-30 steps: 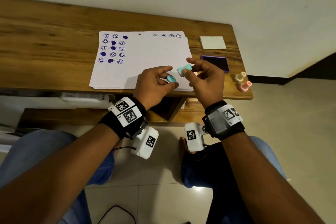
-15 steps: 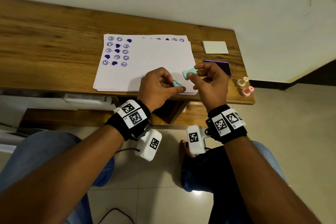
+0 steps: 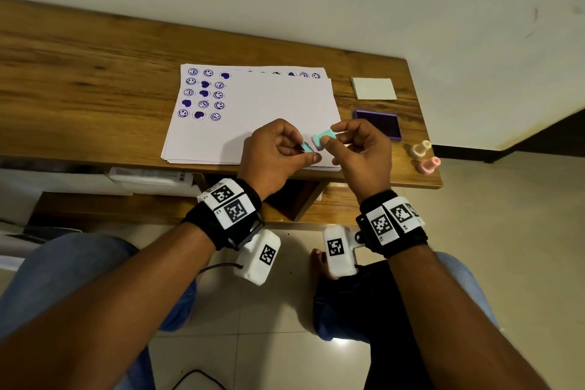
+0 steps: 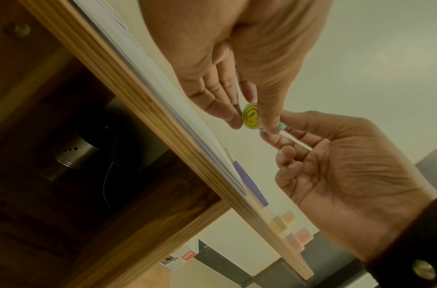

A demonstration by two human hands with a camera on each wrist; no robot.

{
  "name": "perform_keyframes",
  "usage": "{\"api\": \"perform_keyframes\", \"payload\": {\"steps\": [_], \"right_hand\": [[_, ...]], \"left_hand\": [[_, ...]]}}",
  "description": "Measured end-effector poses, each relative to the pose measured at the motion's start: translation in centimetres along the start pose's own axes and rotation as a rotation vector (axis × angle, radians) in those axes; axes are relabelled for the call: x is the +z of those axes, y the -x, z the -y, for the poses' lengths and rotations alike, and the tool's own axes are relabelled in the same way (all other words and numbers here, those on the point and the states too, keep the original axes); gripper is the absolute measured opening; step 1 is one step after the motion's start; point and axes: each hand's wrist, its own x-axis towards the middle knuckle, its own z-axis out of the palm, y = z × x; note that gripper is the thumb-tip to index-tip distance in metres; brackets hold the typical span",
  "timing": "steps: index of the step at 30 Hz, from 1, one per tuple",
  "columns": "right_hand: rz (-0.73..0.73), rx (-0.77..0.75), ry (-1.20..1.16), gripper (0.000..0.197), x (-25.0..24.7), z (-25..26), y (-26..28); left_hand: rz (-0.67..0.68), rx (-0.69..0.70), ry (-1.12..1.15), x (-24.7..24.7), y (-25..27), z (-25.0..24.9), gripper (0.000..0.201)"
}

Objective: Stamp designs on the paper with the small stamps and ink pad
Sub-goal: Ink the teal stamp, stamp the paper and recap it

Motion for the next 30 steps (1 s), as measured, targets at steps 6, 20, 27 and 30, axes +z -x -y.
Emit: {"api": "perform_keyframes", "payload": {"steps": [6,20,27,30], "right_hand": [[0.037,0.010,0.012,0.019,0.06,-0.02,0.08],[0.048,0.023,0.005,0.019,0.22,-0.09,0.22],[0.056,0.082,-0.071,0.016,0.40,-0.18,0.29],[0.063,0.113,-0.122,0.014,0.62,0.09,0.37]], "left_hand": [[0.012,0.032,-0.015,0.04,-0.04,-0.12,0.038],[0.052,0.080,-0.067,-0.07,-0.11,-0.28,0.042],[0.038,0.102,-0.085,-0.04,-0.19,-0.21,0.041],[0.015,0.113,-0.126,0.07,-0.24,-0.06,0.041]]}}
